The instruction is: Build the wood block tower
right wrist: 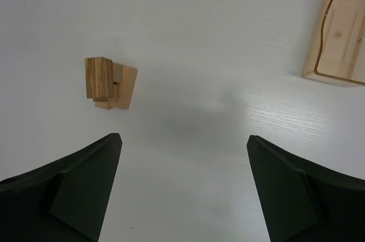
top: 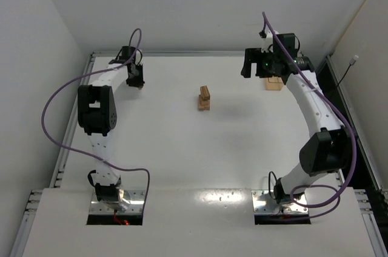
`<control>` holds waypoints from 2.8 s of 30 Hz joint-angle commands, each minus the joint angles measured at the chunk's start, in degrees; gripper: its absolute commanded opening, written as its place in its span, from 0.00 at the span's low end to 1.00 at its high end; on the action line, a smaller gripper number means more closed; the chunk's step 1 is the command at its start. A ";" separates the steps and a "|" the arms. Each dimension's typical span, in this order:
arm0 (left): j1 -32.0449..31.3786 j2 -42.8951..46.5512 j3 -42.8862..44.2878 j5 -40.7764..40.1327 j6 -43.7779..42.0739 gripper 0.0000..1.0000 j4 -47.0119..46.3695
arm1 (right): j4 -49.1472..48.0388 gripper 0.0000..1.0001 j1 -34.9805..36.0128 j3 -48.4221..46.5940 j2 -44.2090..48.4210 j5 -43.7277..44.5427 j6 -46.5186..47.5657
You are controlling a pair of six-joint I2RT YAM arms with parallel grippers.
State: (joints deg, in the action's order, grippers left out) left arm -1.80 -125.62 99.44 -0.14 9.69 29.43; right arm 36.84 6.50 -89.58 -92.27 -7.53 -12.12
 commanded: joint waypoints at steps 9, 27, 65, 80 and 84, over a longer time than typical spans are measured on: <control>-11.02 19.90 6.18 19.45 -3.10 0.00 13.07 | -5.72 0.91 -4.82 7.83 5.61 -9.41 -1.24; -25.96 2.05 28.44 24.75 -21.72 0.00 25.41 | -6.87 0.93 -11.42 11.36 6.66 -23.94 1.84; -30.72 -4.28 27.21 12.63 -16.55 0.00 17.24 | -7.40 0.93 -13.01 12.94 6.66 -24.46 0.78; -30.72 -6.48 28.35 11.57 -15.50 0.03 15.66 | -7.92 0.93 -13.01 13.47 6.14 -24.99 0.78; -30.72 -7.00 28.35 11.57 -15.49 0.07 15.66 | -7.92 0.93 -13.01 13.47 6.14 -24.99 0.78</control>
State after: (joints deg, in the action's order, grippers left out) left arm -32.80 -132.05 125.54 11.55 -6.55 46.46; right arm 31.68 -6.24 -76.29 -87.59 -30.70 -11.51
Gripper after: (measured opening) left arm 0.160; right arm 0.928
